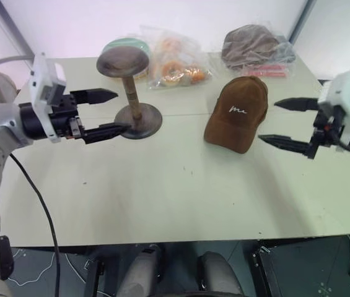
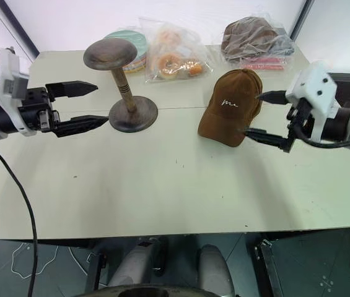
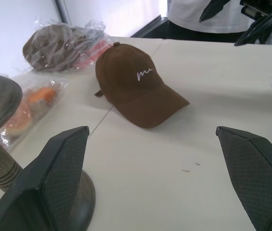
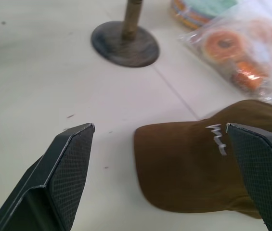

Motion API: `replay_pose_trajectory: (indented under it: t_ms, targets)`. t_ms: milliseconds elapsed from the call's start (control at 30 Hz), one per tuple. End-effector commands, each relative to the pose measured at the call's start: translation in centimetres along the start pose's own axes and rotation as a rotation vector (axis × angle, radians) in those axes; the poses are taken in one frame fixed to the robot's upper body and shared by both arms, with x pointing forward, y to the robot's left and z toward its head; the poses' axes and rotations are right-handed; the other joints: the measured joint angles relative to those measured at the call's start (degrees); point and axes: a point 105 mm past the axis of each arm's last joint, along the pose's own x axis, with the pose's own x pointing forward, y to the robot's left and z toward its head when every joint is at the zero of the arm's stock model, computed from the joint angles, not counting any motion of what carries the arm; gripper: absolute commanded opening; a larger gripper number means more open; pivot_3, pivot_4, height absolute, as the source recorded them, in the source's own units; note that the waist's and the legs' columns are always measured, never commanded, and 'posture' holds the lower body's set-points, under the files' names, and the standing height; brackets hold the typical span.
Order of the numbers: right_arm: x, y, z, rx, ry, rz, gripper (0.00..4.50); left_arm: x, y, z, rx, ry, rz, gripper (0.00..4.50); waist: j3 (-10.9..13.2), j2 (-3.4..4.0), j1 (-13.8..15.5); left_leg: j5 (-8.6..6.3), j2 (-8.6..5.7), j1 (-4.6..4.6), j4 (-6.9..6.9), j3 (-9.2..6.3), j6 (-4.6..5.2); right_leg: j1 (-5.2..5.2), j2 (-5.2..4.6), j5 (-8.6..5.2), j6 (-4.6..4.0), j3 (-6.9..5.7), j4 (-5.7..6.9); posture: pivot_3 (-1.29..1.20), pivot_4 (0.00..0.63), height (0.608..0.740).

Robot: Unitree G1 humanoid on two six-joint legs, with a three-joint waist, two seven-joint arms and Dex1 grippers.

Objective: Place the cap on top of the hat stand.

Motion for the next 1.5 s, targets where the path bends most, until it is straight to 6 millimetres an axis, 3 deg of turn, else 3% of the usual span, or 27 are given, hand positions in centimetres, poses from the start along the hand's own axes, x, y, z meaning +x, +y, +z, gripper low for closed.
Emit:
replay_pose_trajectory:
  t_ms: [33,167,433,1000,1500]
  targets:
    - [1.3,-0.1,0.0,-0.082,0.008,-0.115,4.5,0.0,-0.1,0.8,0.042,-0.022,0.005,4.45,0.0,-0.01,-0.01,0.0,0.0,-0.01,-0.01,0.0,0.0,-0.02,0.0,0.0,0.0,0.0,0.0,0.0,0.15,0.74]
    - [3.4,-0.1,-1.6,-0.13,0.059,-0.265,4.5,0.0,-0.2,0.4,0.029,-0.013,0.007,4.45,0.01,-0.02,-0.03,0.0,0.0,-0.02,-0.05,0.01,-0.01,-0.06,0.0,0.0,0.0,0.02,0.0,0.0,0.15,0.74]
    - [5.9,2.3,-3.6,-0.191,0.094,-0.437,4.5,-0.1,-0.6,-0.1,0.01,-0.002,0.014,4.45,0.0,-0.06,0.03,0.02,-0.01,-0.01,-0.04,0.0,-0.03,-0.04,0.01,0.0,0.0,0.02,0.0,0.0,0.15,0.74]
    - [6.9,5.8,-7.2,-0.367,0.2,-0.493,4.5,0.0,-1.1,-0.3,0.004,-0.001,0.036,4.45,-0.01,-0.07,0.05,0.03,-0.02,0.05,-0.07,-0.01,-0.05,-0.01,0.05,0.0,0.01,0.01,0.02,0.0,0.15,0.74]
    - [8.5,3.6,-11.2,-0.388,0.316,-0.662,4.5,-0.6,-1.5,0.0,0.015,0.014,0.069,4.45,-0.01,-0.08,-0.04,0.08,-0.02,0.08,-0.08,-0.02,-0.14,-0.01,0.1,0.0,0.01,0.01,0.06,0.0,0.15,0.74]
